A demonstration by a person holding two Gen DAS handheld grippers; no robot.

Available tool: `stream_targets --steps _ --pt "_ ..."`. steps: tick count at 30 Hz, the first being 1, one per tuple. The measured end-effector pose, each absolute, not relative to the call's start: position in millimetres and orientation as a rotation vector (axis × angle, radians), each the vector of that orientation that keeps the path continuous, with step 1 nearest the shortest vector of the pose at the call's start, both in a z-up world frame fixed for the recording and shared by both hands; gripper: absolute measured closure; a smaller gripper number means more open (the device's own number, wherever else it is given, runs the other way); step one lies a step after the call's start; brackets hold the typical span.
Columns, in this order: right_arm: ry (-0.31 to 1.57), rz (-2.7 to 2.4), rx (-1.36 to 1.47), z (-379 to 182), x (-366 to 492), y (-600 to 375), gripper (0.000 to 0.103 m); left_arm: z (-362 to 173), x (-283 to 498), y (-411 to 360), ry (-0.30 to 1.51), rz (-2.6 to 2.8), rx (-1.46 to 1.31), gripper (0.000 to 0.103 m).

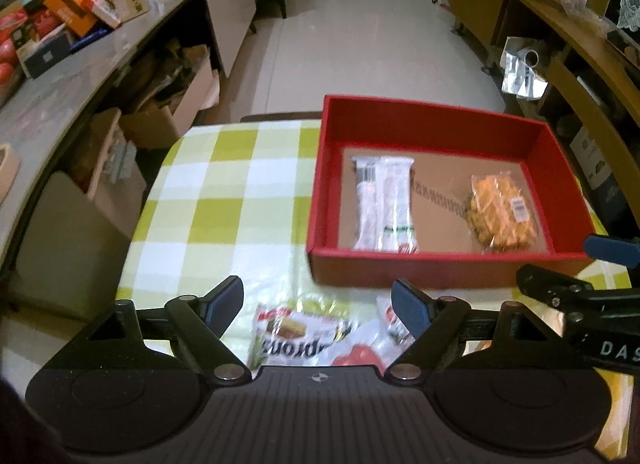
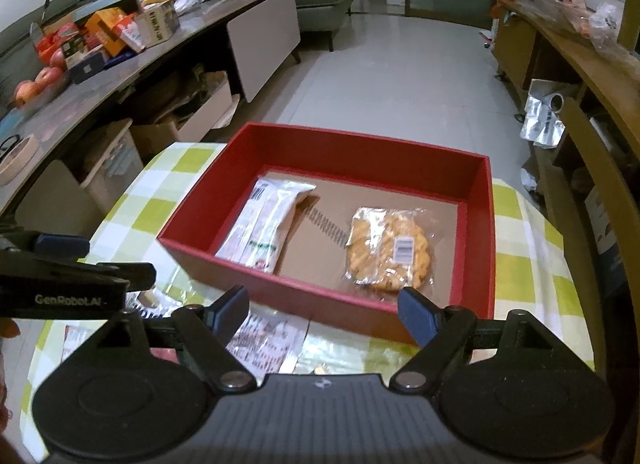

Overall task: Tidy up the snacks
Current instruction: 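Withdraw both tools from the red box back over the table, then move left tool to red-white spicy strip packet while right tool moves to red Trolli bag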

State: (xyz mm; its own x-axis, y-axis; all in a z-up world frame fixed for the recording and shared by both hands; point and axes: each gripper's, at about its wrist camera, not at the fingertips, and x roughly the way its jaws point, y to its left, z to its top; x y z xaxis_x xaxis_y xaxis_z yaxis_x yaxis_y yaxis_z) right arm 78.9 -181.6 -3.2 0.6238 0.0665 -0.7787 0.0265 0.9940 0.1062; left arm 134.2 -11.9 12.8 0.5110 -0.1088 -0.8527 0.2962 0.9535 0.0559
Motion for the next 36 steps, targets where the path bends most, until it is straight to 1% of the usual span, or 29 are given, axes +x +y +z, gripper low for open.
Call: stream_targets --steps 9,15,21,26,31,36 --pt "0.934 0.089 0.105 -8.2 64.2 -157.3 0.016 4.1 116.9 22.1 1.070 -0.233 0.192 0.017" --pt "1.010 0.169 0.117 -25.0 64.8 -131.2 0.016 -0.9 111.8 54.3 1.109 -0.192 0.144 0.017" --pt "1.051 0.192 0.082 -35.9 67.7 -111.9 0.016 -6.3 116.2 62.4 1.128 -0.183 0.141 0.017" --pt "1.082 0.179 0.127 -43.3 73.0 -117.9 0.016 -11.1 121.2 69.4 1.137 -0.172 0.143 0.016" --pt "1.089 0.179 0.128 -45.7 79.2 -114.4 0.016 -23.3 125.7 77.8 1.172 -0.203 0.147 0.016" --pt "1.102 0.196 0.114 -49.1 79.6 -109.6 0.016 -47.0 137.8 85.7 1.218 -0.243 0.118 0.016"
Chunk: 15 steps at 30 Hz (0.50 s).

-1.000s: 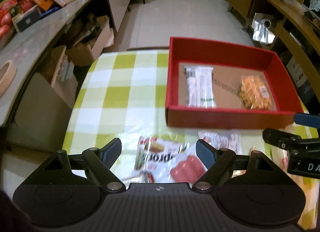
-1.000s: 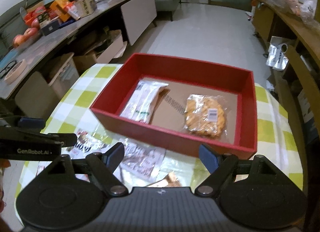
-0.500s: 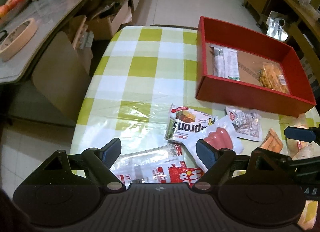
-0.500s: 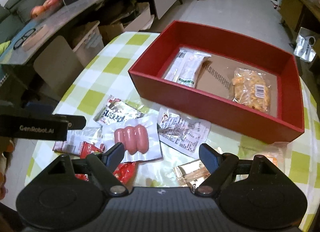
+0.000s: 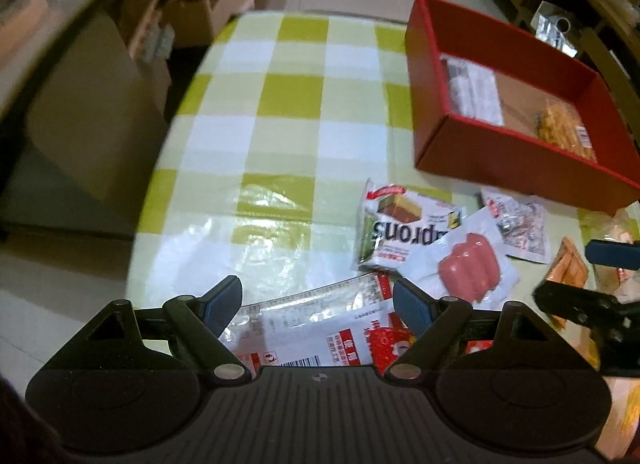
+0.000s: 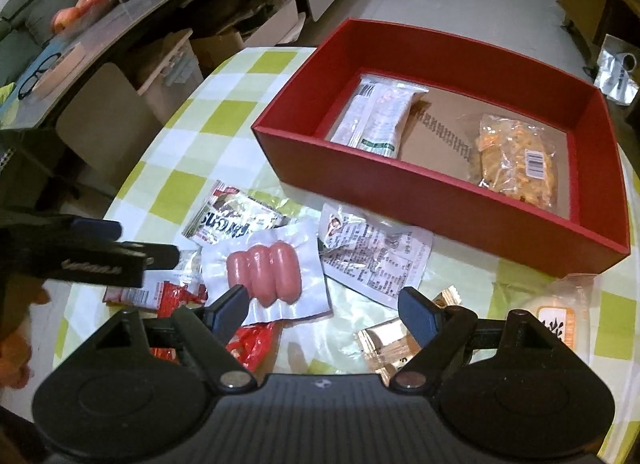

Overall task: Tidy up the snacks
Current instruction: 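Move left tool to red-white spicy strip packet while right tool moves to red Trolli bag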

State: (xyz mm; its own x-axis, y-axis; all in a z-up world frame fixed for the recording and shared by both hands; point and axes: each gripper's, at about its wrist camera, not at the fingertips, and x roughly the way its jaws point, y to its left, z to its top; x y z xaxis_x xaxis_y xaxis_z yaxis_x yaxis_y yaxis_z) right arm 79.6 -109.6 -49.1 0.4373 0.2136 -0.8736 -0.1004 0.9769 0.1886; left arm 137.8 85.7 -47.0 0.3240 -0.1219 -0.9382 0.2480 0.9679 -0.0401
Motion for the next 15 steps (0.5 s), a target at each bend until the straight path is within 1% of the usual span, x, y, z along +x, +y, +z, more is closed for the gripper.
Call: stream_targets --steps 8,12,15 --pt "1.103 0.202 0.118 -47.5 77.1 -114.0 0.016 -72.7 146.9 98.4 1.279 -0.280 0.065 0.016" --pt "1.109 0.194 0.125 -47.6 77.0 -118.5 0.016 -74.1 133.0 99.7 1.305 -0.326 0.068 0.013" --pt "1.105 0.198 0.126 -44.4 75.2 -119.1 0.016 -73.1 116.1 103.0 1.337 -0.348 0.058 0.012"
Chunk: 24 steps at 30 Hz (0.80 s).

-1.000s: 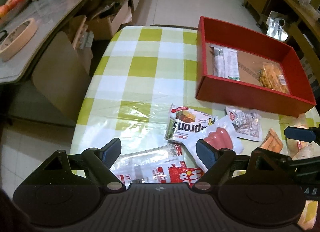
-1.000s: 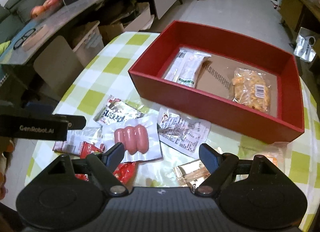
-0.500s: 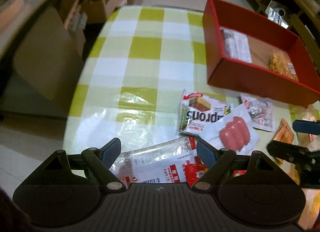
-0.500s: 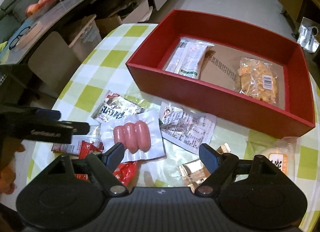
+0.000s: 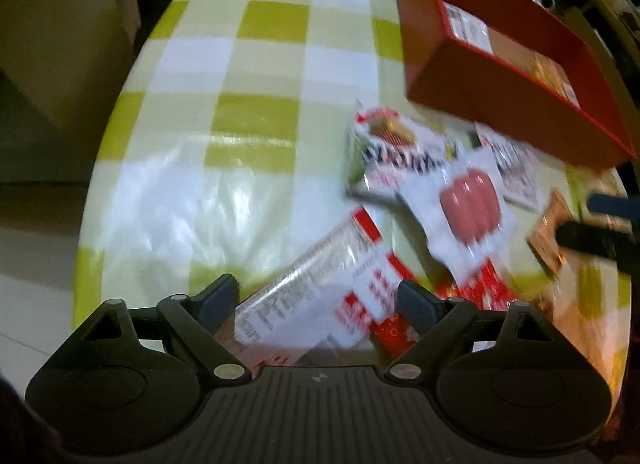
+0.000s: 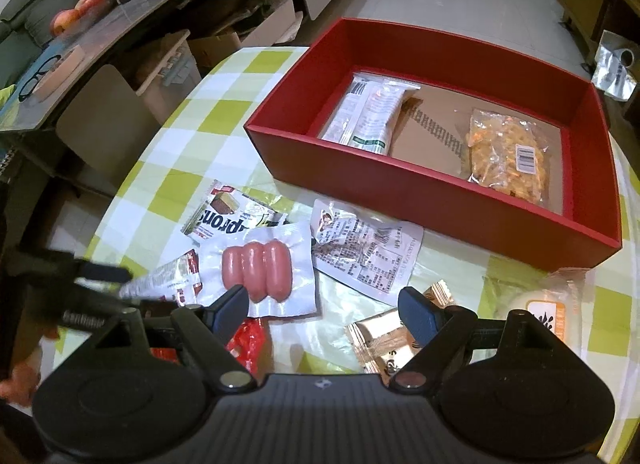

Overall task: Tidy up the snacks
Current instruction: 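Move left tool to red-white spicy strip packet while right tool moves to red Trolli bag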

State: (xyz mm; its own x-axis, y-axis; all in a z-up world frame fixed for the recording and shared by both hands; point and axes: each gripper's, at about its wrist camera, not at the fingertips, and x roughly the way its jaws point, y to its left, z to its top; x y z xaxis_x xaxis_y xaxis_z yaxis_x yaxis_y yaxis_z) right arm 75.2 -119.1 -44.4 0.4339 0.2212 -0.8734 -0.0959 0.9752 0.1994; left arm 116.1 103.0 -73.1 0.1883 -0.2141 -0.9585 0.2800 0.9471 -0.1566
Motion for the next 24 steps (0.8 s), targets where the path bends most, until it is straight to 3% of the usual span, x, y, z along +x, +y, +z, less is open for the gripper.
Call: stream_targets --steps 9,24 --pt "1.098 0.207 0.112 -37.5 60.1 -117.9 0.016 -71.4 70.2 92.9 1.382 -0.395 0.054 0.013" --pt "1.129 0.157 0.128 -43.1 15.9 -137.2 0.016 -73.0 76.3 91.6 1.357 -0.301 0.099 0.018"
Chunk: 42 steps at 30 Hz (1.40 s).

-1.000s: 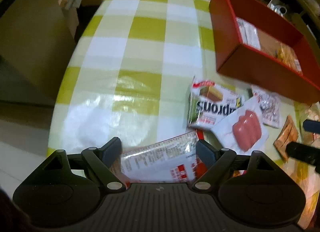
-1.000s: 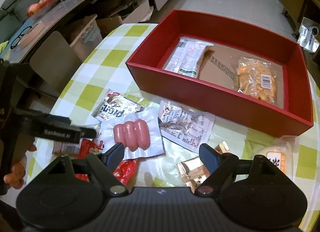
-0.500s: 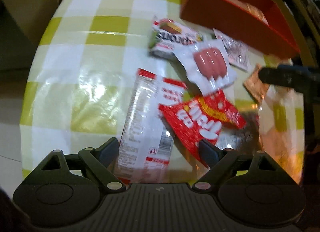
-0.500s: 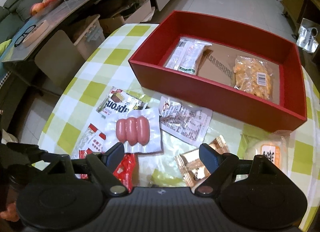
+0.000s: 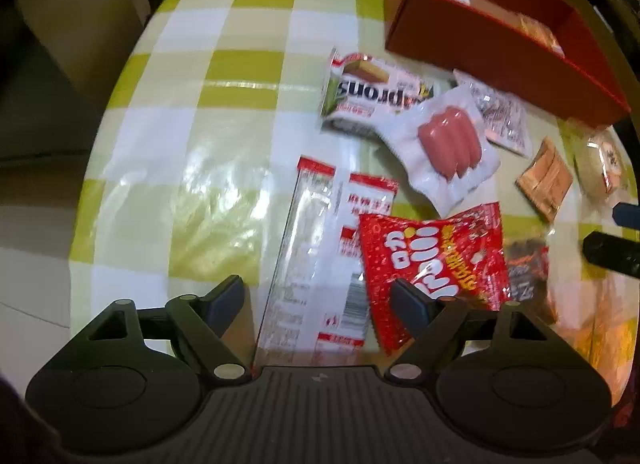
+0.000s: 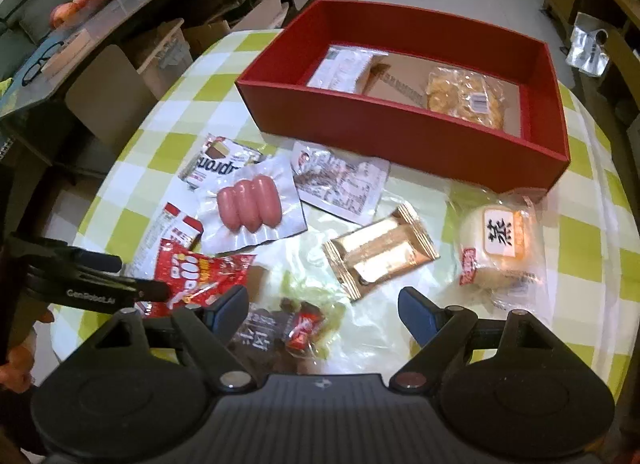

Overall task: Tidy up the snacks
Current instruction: 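Move left tool to red-white spicy strip packet while right tool moves to red Trolli bag, then close right gripper on Trolli bag while left gripper closes on spicy strip packet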

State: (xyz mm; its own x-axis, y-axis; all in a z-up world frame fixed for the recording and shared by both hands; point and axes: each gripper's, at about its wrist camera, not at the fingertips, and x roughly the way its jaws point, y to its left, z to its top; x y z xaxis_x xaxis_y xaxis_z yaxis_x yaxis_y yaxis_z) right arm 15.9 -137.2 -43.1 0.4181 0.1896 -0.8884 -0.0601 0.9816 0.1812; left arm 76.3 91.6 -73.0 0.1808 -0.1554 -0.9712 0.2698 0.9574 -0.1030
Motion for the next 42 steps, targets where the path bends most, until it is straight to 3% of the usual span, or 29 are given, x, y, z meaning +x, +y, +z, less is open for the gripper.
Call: stream_targets --steps 7,8,13,24,35,42 --pt "1.139 0.170 0.118 -45.0 16.1 -135.3 0.016 -79.3 65.5 61.4 1.332 -0.344 0.219 0.015" --pt "1.138 0.170 0.119 -45.1 15.7 -135.3 0.016 -77.7 65.4 57.3 1.333 -0.371 0.205 0.021" --pt "1.146 0.170 0.119 -48.2 18.2 -135.4 0.015 -66.4 71.4 58.1 1.359 -0.495 0.023 0.019" --pt "1.143 0.182 0.104 -52.8 21.2 -132.8 0.015 -70.9 91.4 69.0 1.360 -0.248 -0.026 0.020" --pt "1.080 0.515 -0.313 -62.9 27.8 -67.4 0.016 -51.6 100.9 91.7 1.341 -0.224 -0.165 0.017" --pt "1.165 0.651 -0.545 -98.8 40.9 -31.4 0.016 -44.0 101.7 98.2 1.349 -0.273 -0.175 0.016"
